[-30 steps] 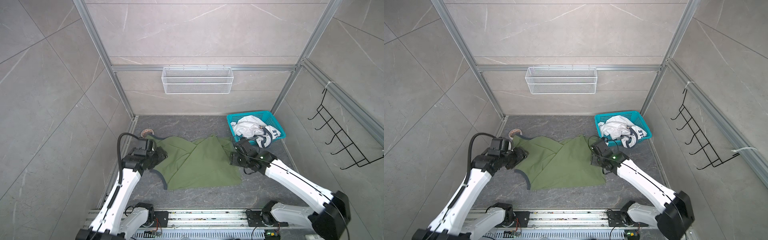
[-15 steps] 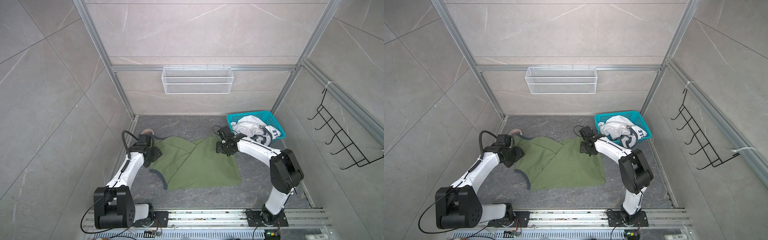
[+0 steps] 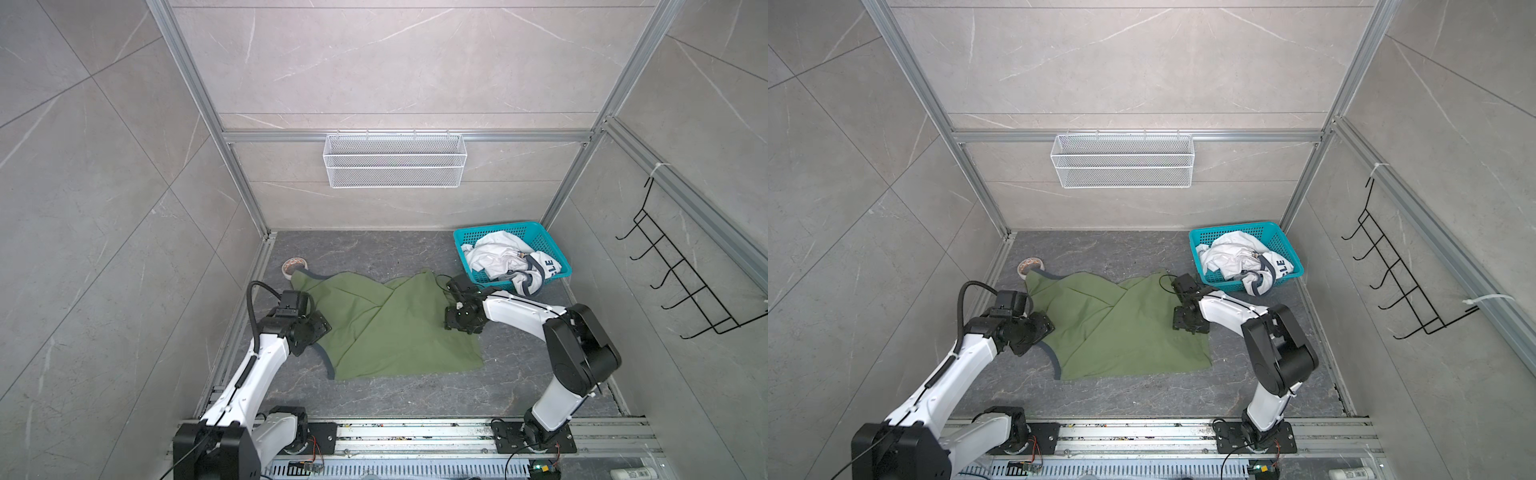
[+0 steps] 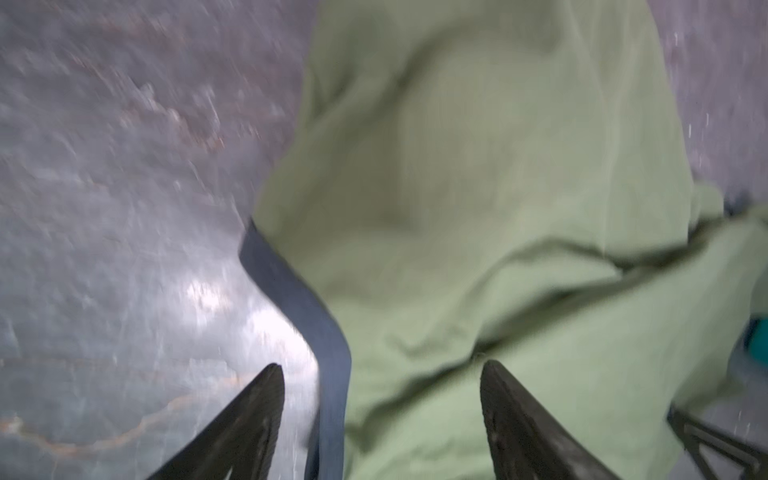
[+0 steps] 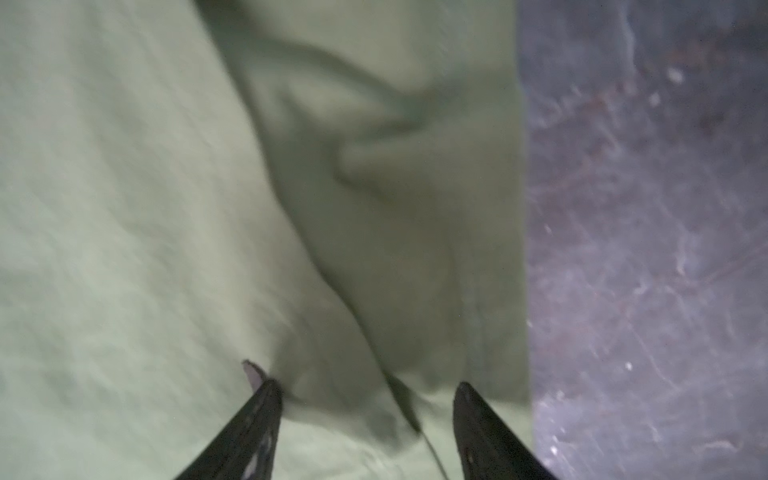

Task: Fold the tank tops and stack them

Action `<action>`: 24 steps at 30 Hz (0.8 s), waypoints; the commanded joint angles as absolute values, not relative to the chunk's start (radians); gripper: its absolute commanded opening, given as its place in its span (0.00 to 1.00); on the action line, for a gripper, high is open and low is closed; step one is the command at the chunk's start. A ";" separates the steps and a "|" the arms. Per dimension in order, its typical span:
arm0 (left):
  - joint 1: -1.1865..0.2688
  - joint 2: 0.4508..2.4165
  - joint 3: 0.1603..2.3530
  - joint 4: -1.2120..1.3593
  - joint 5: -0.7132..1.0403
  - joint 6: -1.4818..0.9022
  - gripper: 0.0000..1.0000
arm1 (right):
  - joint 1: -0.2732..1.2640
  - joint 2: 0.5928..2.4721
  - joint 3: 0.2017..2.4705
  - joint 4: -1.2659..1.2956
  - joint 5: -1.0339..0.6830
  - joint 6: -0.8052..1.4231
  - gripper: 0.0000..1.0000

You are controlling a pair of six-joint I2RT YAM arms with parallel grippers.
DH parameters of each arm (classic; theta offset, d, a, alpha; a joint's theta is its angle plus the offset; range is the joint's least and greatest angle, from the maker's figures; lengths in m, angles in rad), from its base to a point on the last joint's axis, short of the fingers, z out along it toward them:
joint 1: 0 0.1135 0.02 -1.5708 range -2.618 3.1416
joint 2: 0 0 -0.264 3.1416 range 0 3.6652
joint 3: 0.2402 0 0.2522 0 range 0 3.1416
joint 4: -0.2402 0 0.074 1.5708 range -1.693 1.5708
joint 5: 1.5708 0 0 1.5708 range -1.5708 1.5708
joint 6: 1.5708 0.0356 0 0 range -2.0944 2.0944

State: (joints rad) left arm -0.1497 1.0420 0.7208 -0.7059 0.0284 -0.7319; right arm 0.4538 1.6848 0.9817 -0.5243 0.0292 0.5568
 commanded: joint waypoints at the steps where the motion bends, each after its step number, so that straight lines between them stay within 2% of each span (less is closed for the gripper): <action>1: -0.260 0.981 0.692 -0.850 0.002 -0.801 0.75 | 0.425 1.566 0.920 -0.477 -0.065 0.554 0.68; 4: -0.373 0.966 0.675 -0.904 -0.028 -0.869 0.72 | 0.421 1.532 0.905 -0.513 -0.079 0.542 0.67; 8: -0.447 0.935 0.605 -0.901 -0.079 -0.954 0.66 | 0.412 1.511 0.880 -0.522 -0.097 0.529 0.63; 14: -0.449 0.945 0.521 -0.756 -0.026 -0.930 0.61 | 0.407 1.500 0.861 -0.511 -0.115 0.527 0.60; 24: -0.449 0.954 0.459 -0.656 0.023 -0.918 0.41 | 0.407 1.512 0.861 -0.508 -0.123 0.528 0.58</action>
State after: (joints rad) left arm -0.4454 0.9508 0.4484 -0.6800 0.0071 -0.9154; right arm 0.4099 1.5219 0.8726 -0.5140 -0.1181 0.5415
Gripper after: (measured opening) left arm 0.419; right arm 0.581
